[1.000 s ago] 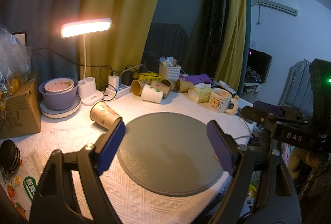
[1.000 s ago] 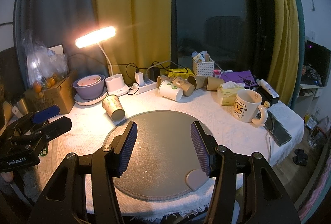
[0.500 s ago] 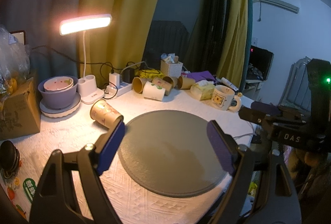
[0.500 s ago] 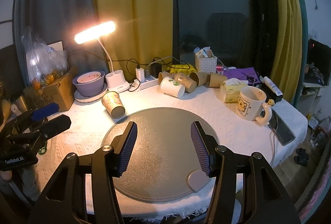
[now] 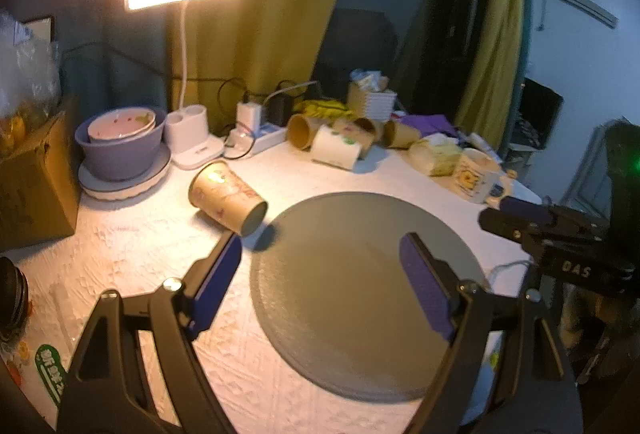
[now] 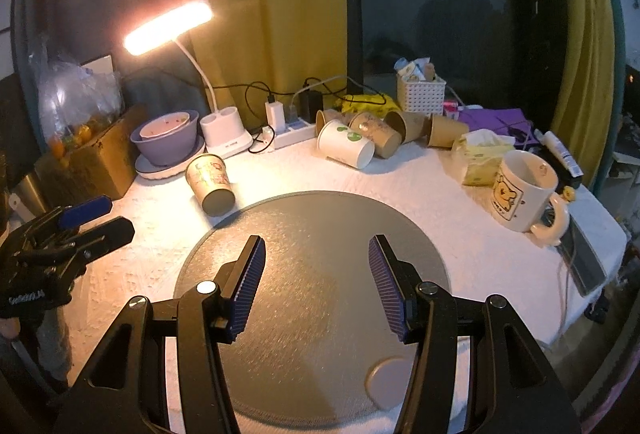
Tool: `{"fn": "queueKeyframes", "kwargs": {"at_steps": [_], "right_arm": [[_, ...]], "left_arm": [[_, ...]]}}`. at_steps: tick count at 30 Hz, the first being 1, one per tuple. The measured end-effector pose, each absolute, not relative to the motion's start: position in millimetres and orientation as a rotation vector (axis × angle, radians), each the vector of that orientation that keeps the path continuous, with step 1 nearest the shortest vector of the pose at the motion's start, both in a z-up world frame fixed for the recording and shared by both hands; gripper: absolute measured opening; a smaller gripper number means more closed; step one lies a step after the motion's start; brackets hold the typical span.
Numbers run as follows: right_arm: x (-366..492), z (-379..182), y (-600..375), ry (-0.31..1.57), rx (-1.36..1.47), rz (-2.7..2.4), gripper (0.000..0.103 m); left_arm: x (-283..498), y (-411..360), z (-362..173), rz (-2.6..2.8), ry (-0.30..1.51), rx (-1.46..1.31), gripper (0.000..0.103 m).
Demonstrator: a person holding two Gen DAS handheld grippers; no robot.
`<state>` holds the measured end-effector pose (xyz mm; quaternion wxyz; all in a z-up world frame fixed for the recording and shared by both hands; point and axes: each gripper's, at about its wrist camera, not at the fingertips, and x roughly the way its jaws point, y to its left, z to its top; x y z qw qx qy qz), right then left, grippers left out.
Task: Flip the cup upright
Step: 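Move the left gripper to the tipped tan paper cup and close on it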
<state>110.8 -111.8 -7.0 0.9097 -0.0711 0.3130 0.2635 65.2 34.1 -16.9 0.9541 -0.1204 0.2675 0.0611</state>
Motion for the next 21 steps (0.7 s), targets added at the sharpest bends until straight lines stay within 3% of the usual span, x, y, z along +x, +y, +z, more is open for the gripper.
{"fn": "queueKeyframes", "kwargs": {"at_steps": [21], "right_arm": [[228,-24,-81,0.735,-0.176,0.631,0.057]], "left_arm": [[167,104,-72,0.28,0.72,-0.444,0.082]]}}
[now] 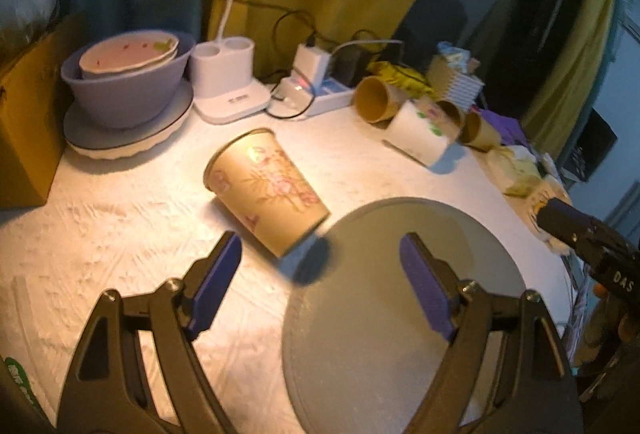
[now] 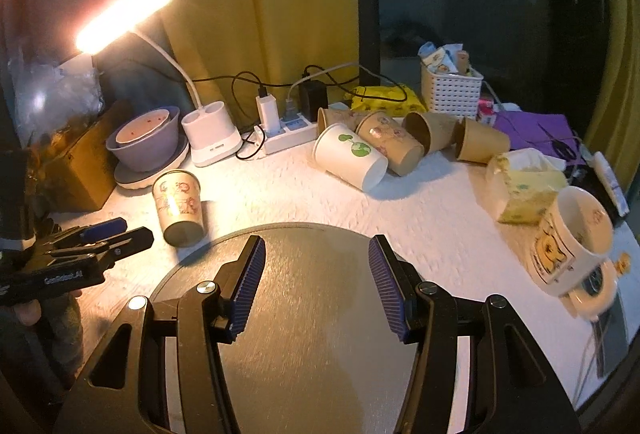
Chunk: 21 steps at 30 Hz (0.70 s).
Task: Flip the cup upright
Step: 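Move the left gripper to the tipped tan paper cup and close on it, then lift the tan cup with the left gripper while the right gripper approaches its rim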
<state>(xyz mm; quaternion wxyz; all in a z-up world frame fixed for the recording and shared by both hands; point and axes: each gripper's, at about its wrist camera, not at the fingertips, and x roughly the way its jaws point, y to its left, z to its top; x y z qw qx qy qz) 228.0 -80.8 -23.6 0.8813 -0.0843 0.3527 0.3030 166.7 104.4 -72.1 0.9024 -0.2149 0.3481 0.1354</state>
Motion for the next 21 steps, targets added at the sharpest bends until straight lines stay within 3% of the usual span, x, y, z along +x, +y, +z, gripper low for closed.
{"fn": "queueKeyframes", "kwargs": {"at_steps": [18,21], "right_arm": [[292,-65,-50,0.826,-0.157,0.709,0.057],[295,-69,-52,0.837,-0.151,0.715,0.057]], "left_arm": [[237,150,-123,0.326,0.857,-0.607,0.082],[243,148,-124,0.322,0.856,-0.593,0.072]]}}
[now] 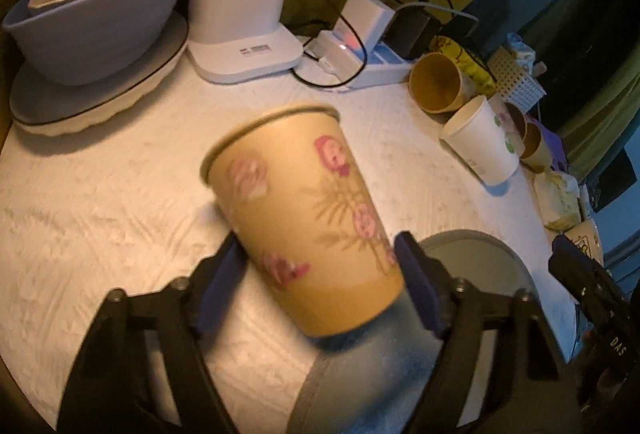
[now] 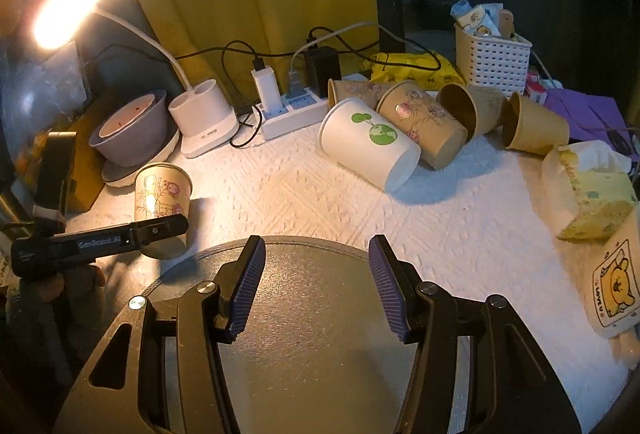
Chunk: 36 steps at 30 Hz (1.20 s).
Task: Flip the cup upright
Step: 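Lift the tan cup with the left gripper while the right gripper approaches its rim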
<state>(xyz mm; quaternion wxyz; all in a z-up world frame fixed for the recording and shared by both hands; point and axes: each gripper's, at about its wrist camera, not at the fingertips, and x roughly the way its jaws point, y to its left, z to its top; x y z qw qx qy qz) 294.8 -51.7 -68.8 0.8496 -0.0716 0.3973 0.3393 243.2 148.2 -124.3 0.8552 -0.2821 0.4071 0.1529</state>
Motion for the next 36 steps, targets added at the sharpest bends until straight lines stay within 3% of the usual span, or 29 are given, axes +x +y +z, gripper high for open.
{"fn": "queueKeyframes", "kwargs": {"at_steps": [1,22,23,25,36], "right_arm": [[295,-70,-52,0.84,-0.149,0.715,0.057],[244,-25,-83,0.776,-0.104,0.666,0.057],[240,-22,-85,0.774,-0.099,0.668,0.058],[230,-17,-89,0.771,-0.081,0.674,0.069],[176,2,-102,0.783,0.009,0.766,0.07]], "left_arm": [[245,147,-124,0.317,0.855,-0.589,0.067],[193,40,-67,0.048,0.663,-0.2,0.066],[187,34,-65,0.034,0.655,-0.183,0.066],[178,24,-64,0.006,0.644,-0.162,0.066],[125,-33,-54,-0.117,0.551,-0.01,0.066]]}}
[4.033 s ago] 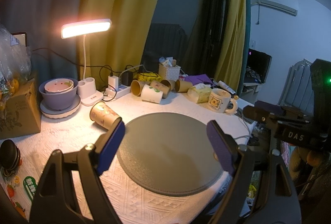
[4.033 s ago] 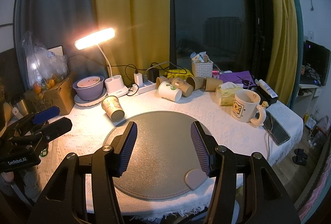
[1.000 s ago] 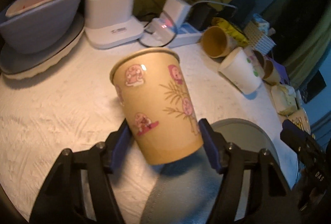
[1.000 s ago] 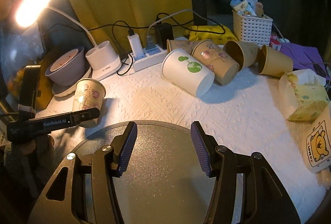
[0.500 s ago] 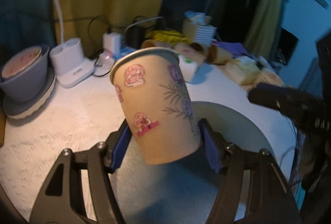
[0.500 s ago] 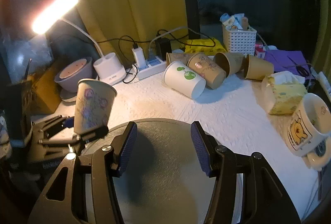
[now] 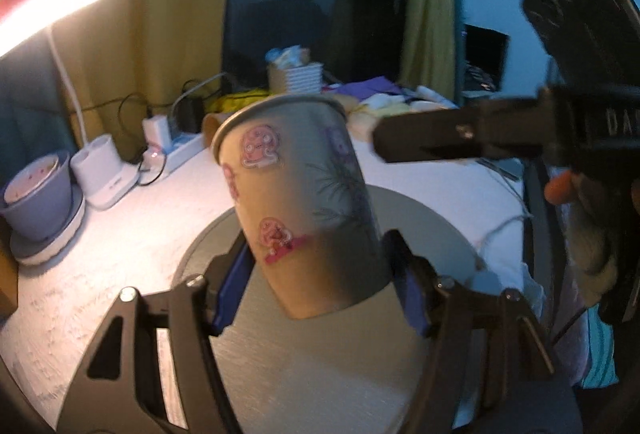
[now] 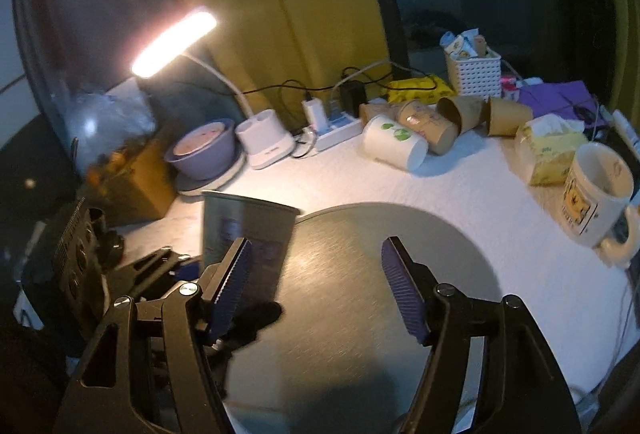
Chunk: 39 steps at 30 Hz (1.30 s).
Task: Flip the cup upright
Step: 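Lift the tan cup with the left gripper while the right gripper approaches its rim, then grasp the cup rim with the right gripper while the left gripper opens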
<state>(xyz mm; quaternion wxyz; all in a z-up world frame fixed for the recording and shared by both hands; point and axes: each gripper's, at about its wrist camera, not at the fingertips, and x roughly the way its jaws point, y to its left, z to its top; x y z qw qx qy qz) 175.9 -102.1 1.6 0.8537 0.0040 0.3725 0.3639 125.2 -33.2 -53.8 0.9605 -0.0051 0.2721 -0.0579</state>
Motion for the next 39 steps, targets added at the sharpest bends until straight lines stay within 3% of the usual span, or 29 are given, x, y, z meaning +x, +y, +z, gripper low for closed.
{"fn": "queueKeyframes", "kwargs": {"at_steps": [14,32,36,39], "right_arm": [[137,4,-114,0.869,0.158,0.885,0.07],[151,-5,-117,0.956,0.26,0.934,0.07],[156,-9,-114,0.967,0.248,0.935,0.07],[159,-12,-113,0.968,0.241,0.927,0.07]], "left_arm": [[76,-80,-51,-0.174,0.443,0.206,0.066],[75,-79,-54,-0.174,0.435,0.217,0.066],[82,-77,-57,-0.172,0.467,0.204,0.068],[86,-77,-58,-0.195,0.5,0.186,0.076]]}}
